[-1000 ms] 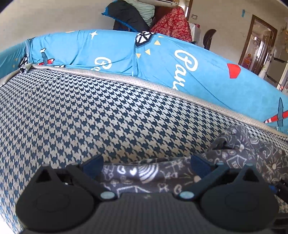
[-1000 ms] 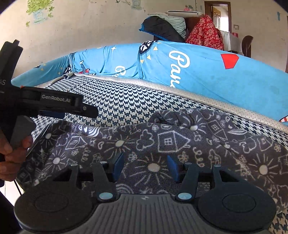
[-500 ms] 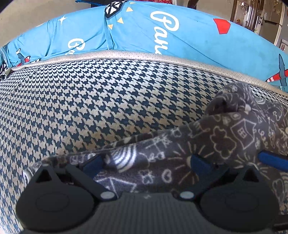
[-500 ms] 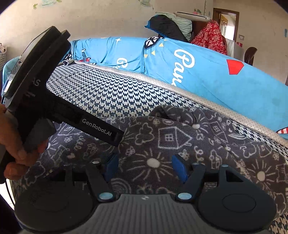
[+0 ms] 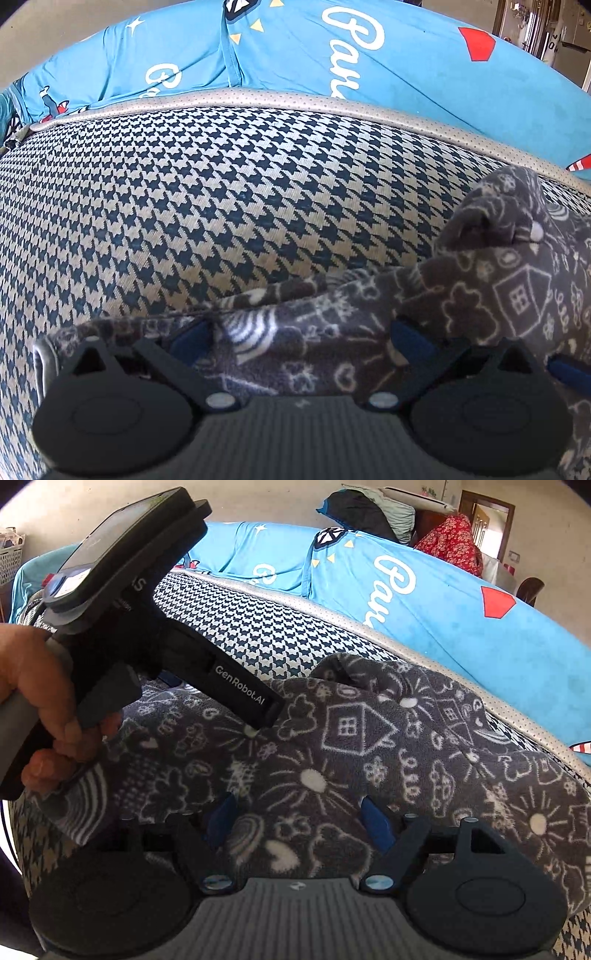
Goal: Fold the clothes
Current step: 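Hold the fleece with the left gripper while the open right gripper presses it flat, then move the right gripper to the fleece edge and grasp it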
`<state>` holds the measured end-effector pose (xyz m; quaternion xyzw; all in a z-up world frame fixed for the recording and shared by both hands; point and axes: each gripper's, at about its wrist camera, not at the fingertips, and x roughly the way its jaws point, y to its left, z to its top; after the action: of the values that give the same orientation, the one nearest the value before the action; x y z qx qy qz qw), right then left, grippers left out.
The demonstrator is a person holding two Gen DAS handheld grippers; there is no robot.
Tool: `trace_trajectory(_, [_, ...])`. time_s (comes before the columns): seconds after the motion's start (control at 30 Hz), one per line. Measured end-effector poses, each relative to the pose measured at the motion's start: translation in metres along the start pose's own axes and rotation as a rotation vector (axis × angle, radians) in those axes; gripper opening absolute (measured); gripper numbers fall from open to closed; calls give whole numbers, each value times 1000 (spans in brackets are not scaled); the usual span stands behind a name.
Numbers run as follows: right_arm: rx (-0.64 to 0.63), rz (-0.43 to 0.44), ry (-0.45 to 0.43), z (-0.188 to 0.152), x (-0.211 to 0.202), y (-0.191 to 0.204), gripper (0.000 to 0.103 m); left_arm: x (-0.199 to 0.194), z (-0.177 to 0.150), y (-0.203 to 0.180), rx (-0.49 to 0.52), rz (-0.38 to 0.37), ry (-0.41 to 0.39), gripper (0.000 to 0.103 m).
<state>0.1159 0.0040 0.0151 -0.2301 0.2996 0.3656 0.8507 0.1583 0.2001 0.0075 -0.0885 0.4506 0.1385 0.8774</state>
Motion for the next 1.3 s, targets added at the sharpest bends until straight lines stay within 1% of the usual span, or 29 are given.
trace_trajectory(0.13, [-33, -7, -1, -3, -2, 3, 76, 2, 4, 1, -15, 2, -3, 103])
trace_trajectory(1.03, [-93, 20, -12, -15, -18, 5, 76, 11, 9, -6, -43, 35, -20, 103])
trace_trajectory(1.17, [-98, 17, -8, -16, -20, 6, 76, 11, 10, -5, -46, 27, -28, 103])
trace_trajectory(1.3, [-108, 11, -5, -16, -22, 8, 76, 10, 9, 0, -51, 3, -39, 103])
